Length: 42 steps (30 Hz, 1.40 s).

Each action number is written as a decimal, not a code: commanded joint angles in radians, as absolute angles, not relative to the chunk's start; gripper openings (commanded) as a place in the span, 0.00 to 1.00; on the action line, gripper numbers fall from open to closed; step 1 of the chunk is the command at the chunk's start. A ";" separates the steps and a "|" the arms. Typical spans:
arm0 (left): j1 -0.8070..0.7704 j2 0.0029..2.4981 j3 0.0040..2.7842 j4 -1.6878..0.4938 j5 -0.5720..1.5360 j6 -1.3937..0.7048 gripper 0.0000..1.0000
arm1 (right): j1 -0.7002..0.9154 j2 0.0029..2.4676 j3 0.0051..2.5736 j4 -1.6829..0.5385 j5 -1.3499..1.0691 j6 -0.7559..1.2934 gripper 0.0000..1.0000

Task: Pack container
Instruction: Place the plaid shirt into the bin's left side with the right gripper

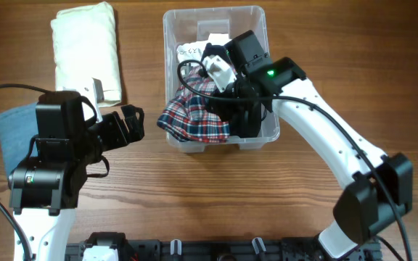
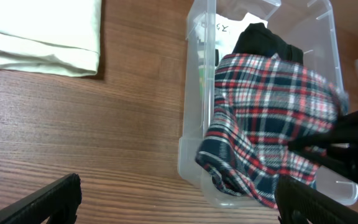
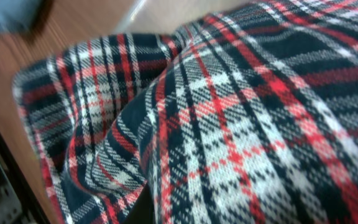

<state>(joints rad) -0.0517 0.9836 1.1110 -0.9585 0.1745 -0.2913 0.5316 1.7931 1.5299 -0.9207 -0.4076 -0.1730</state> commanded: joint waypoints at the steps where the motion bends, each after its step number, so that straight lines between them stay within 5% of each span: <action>1: -0.049 0.982 1.126 -0.955 0.190 -0.300 1.00 | 0.538 1.826 1.544 -0.994 -0.433 -0.355 0.04; 6: -0.049 0.982 1.126 -0.955 0.190 -0.300 1.00 | 0.533 1.831 1.544 -1.094 -0.299 -0.422 0.04; 7: -0.049 0.982 1.126 -0.956 0.190 -0.300 1.00 | 0.533 1.833 1.544 -1.097 -0.275 -0.409 0.20; 8: -0.049 0.982 1.126 -0.956 0.190 -0.300 1.00 | 0.533 1.835 1.544 -1.092 -0.230 -0.361 0.63; 9: -0.049 0.982 1.126 -0.956 0.190 -0.300 1.00 | 0.532 1.835 1.544 -1.082 -0.168 -0.322 0.87; 10: -0.049 0.982 1.126 -0.956 0.190 -0.300 1.00 | 0.532 1.835 1.545 -1.054 -0.054 -0.243 1.00; 14: -0.049 0.982 1.126 -0.956 0.190 -0.300 1.00 | 0.535 1.786 1.585 -0.976 0.068 -0.086 1.00; 16: -0.049 0.982 1.126 -0.956 0.190 -0.300 1.00 | 0.540 1.756 1.620 -0.967 0.027 -0.105 0.96; 17: -0.049 0.982 1.126 -0.956 0.190 -0.300 1.00 | 0.546 1.738 1.652 -0.969 -0.028 -0.141 0.86; 19: -0.049 0.982 1.126 -0.955 0.190 -0.300 1.00 | 0.551 1.730 1.665 -0.966 -0.047 -0.142 0.41; 20: -0.049 0.982 1.126 -0.955 0.190 -0.300 0.99 | 0.551 1.731 1.663 -0.970 -0.047 -0.128 0.37; 21: -0.049 0.982 1.126 -0.956 0.190 -0.300 1.00 | 0.551 1.736 1.660 -0.987 -0.047 -0.105 0.58; 22: -0.049 0.982 1.126 -0.956 0.190 -0.300 1.00 | 0.551 1.737 1.660 -1.003 -0.061 -0.101 0.66; 26: -0.049 0.982 1.126 -0.956 0.190 -0.300 1.00 | 0.551 1.737 1.660 -1.075 -0.137 0.045 0.80; 31: -0.049 0.982 1.126 -0.956 0.190 -0.300 1.00 | 0.551 1.748 1.572 -1.087 -0.137 0.319 0.83; 37: -0.049 0.982 1.126 -0.963 0.190 -0.300 1.00 | 0.551 1.837 1.438 -0.962 -0.169 0.343 0.84; 39: -0.049 0.982 1.126 -0.963 0.190 -0.300 1.00 | 0.551 1.860 1.438 -0.902 -0.242 0.288 0.65; 40: -0.049 0.982 1.126 -0.963 0.190 -0.300 1.00 | 0.551 1.859 1.441 -0.832 -0.316 0.203 0.24; 41: -0.049 0.982 1.126 -0.963 0.190 -0.300 1.00 | 0.551 1.859 1.454 -0.807 -0.323 0.167 0.04; 42: -0.049 0.982 1.126 -0.963 0.190 -0.300 1.00 | 0.551 1.859 1.470 -0.784 -0.350 0.083 0.04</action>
<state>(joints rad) -0.0517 0.9836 1.1110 -0.9638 0.1745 -0.2913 0.5457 1.8423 1.4376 -0.8352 -0.2375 0.2588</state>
